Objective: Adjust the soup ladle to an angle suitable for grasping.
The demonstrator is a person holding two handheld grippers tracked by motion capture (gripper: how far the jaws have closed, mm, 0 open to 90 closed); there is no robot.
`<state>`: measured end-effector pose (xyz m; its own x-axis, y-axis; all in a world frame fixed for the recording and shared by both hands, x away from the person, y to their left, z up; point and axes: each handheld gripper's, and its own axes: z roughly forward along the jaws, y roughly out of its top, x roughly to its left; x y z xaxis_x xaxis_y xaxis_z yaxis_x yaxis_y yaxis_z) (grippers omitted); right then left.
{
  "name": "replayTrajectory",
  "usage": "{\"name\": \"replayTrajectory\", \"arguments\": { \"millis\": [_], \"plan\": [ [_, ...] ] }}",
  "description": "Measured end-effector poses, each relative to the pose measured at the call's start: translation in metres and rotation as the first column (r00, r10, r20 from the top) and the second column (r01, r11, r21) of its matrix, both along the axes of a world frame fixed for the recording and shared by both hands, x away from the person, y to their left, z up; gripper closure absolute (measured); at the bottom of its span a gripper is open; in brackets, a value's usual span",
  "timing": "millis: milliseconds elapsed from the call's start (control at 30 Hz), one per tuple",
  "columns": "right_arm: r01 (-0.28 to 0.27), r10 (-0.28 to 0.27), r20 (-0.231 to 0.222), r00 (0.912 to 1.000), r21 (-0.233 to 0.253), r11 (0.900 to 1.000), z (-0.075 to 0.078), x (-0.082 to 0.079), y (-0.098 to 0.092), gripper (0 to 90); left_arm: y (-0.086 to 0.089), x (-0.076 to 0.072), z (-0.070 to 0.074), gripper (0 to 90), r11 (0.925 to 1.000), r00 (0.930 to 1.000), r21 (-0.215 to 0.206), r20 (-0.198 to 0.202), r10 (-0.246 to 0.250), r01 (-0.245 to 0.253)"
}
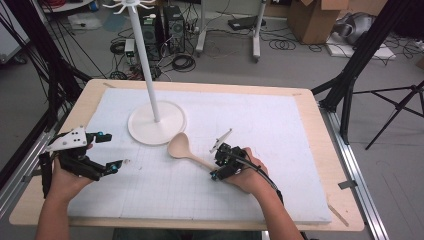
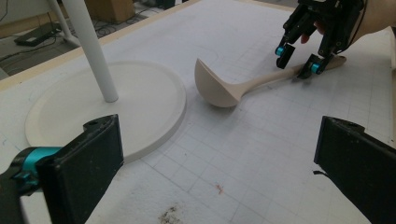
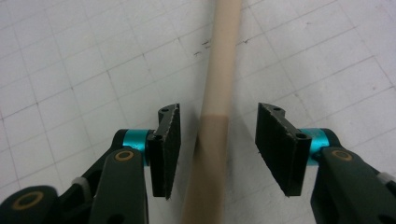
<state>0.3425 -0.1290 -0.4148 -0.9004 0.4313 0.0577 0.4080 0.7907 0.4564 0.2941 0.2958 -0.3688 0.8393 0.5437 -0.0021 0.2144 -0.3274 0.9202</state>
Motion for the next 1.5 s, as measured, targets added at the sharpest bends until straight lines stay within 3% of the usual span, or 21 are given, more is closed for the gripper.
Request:
{"name": "replayTrajectory", "arguments": {
  "millis": [333,400,967,1200,1500],
  "plan": [
    [-0.008,0.007,-0.016,0.9998,-0.065,0.998,0.002,0.001,0.007,63.6,0.001,-0.001,0.001,1.6,1.0000,1.0000,-0.001,0.003,-0.002,0.002],
    [-0.015,0.013,-0.032,0.9994,-0.065,0.998,0.002,0.002,0.008,64.9,0.001,-0.001,0.002,1.7,1.0000,1.0000,-0.001,0.004,-0.003,0.003],
    [-0.014,0.012,-0.037,0.9992,-0.063,0.998,0.003,0.003,0.008,74.1,0.000,-0.001,0.002,1.7,1.0000,1.0000,0.001,0.003,-0.006,0.006],
    [-0.075,0.075,-0.009,0.9972,-0.076,0.994,0.003,0.001,0.008,76.2,0.001,-0.001,0.002,1.7,1.0000,1.0000,-0.001,0.002,-0.004,0.004],
    [-0.113,0.113,0.004,0.9935,-0.074,0.991,0.005,-0.003,0.012,76.2,0.001,-0.001,0.002,1.7,1.0000,1.0000,0.001,0.004,-0.004,0.004]
  ]
}}
